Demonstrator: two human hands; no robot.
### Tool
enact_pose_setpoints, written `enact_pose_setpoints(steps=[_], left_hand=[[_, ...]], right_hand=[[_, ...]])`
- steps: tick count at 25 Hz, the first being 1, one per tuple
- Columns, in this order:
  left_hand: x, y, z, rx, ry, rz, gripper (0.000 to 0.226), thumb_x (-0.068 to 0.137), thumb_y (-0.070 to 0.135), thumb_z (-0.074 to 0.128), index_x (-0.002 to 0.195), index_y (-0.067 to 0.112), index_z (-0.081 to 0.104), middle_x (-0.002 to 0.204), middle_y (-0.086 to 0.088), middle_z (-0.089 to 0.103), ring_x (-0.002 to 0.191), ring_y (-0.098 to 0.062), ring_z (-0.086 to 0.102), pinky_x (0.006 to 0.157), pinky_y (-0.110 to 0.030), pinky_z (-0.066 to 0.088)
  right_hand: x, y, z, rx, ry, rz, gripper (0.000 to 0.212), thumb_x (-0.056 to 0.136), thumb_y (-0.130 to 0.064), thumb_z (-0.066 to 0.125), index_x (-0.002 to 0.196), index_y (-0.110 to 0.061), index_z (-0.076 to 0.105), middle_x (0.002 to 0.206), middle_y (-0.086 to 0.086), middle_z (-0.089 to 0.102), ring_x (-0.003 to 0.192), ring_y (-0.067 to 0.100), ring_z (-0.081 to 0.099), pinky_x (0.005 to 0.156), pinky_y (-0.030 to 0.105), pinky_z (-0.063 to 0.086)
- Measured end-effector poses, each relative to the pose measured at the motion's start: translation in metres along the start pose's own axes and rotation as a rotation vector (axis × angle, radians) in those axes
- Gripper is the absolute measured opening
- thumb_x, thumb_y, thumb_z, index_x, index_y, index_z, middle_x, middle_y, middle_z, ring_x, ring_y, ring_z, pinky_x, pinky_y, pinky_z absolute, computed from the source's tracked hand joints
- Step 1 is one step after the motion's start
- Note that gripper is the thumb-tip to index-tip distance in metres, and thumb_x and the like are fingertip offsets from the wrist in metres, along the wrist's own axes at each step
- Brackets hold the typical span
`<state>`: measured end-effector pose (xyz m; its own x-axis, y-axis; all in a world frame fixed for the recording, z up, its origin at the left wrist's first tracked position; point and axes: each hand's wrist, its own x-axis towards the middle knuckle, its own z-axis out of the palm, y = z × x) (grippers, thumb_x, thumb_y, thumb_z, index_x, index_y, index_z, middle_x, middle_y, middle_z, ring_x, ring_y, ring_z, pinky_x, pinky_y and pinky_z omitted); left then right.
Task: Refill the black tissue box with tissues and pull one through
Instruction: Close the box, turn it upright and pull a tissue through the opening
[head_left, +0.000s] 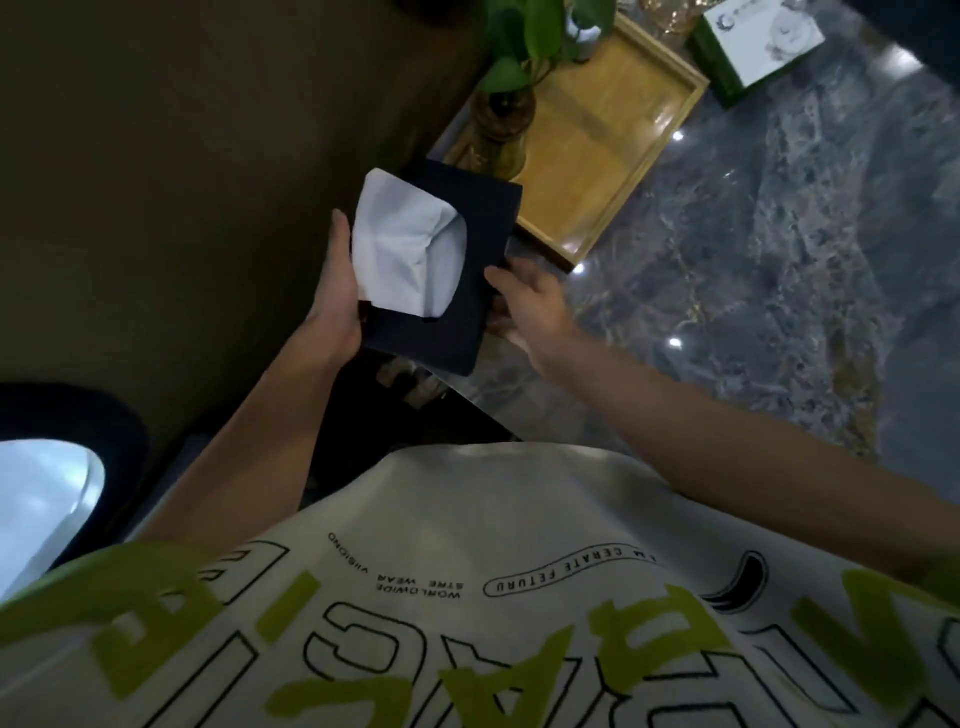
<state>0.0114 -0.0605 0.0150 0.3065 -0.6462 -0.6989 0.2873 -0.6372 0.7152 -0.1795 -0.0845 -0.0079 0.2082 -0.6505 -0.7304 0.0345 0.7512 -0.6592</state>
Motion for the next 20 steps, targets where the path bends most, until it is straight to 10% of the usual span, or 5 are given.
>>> enact_pose_setpoints(steps=[4,9,20], left_hand=[[0.02,0.006,-0.008,0.018,0.011,-0.017,0.064,0.092,0.068,0.027,0.141,0.031,0.047,0.138,0.005,0.056,0.12,-0.012,0.056,0.107,-0.034,0.042],[0.032,-0.001,-0.016,0.048,0.021,-0.065,0.073,0.081,0.076,0.034,0.139,0.035,0.049,0.135,0.006,0.058,0.119,-0.014,0.057,0.107,-0.038,0.043],[0.071,-0.019,-0.027,0.09,0.142,-0.087,0.104,0.058,0.089,0.047,0.146,0.035,0.037,0.147,0.005,0.045,0.129,-0.016,0.047,0.111,-0.039,0.035]], right_hand=[[0.016,-0.004,0.015,-0.001,0.002,0.088,0.018,0.09,-0.026,0.063,0.101,-0.014,0.055,0.109,0.01,0.065,0.101,0.027,0.065,0.089,0.046,0.055],[0.018,-0.006,0.02,-0.101,0.033,0.176,0.071,0.075,-0.043,0.067,0.137,-0.017,0.045,0.141,0.003,0.051,0.123,0.024,0.056,0.091,0.045,0.056],[0.016,-0.016,0.012,-0.086,-0.055,0.224,0.047,0.088,-0.032,0.067,0.129,-0.017,0.048,0.134,0.004,0.054,0.118,0.026,0.055,0.095,0.045,0.054]])
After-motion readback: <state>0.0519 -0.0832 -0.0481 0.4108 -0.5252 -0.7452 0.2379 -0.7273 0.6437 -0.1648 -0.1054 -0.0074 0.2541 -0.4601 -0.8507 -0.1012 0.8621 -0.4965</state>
